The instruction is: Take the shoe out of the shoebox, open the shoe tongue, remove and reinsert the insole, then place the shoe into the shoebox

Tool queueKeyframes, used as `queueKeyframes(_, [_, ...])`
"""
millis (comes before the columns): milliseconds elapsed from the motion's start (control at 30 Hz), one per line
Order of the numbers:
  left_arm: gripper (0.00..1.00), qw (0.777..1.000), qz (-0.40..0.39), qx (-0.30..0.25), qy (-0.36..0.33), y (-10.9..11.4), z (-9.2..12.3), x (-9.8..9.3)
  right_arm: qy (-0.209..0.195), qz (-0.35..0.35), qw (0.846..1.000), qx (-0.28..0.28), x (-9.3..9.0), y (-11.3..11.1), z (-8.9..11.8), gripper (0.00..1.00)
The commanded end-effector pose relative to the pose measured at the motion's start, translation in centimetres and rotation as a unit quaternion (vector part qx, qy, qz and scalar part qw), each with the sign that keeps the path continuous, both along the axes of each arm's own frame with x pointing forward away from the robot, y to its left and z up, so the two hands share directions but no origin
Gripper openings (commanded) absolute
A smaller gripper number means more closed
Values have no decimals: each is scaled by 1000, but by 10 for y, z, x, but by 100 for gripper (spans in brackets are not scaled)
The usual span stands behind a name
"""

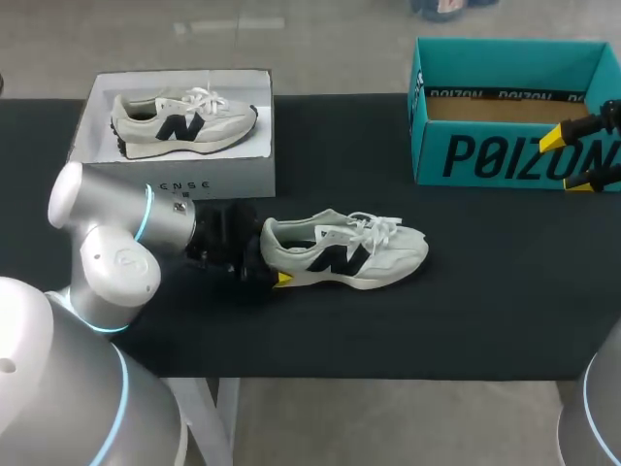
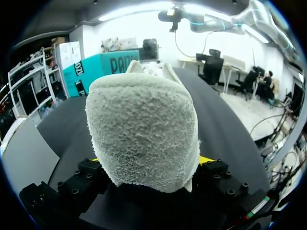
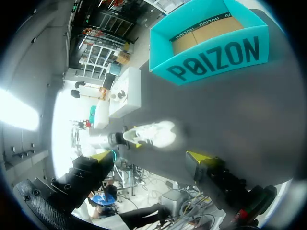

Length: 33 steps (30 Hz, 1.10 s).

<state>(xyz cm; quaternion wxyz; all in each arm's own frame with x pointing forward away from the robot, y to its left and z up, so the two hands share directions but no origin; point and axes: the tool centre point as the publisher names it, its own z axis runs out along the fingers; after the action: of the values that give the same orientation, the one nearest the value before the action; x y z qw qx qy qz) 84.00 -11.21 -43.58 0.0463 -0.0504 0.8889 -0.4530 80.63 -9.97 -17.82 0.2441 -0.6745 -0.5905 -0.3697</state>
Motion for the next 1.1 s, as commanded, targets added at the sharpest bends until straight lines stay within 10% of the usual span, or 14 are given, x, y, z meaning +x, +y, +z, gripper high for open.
queueKeyframes(33, [0, 1000, 0, 0, 0, -1, -4, -1, -1, -2, 1000, -3, 1, 8, 1, 100])
queueKeyframes(533, [0, 1000, 0, 0, 0, -1, -4, -1, -26, 56, 991, -120, -6, 146, -14, 100])
queueKeyframes(1100, [0, 1000, 0, 0, 0, -1, -4, -1, -42, 41, 970, -237, 11, 189, -39, 100])
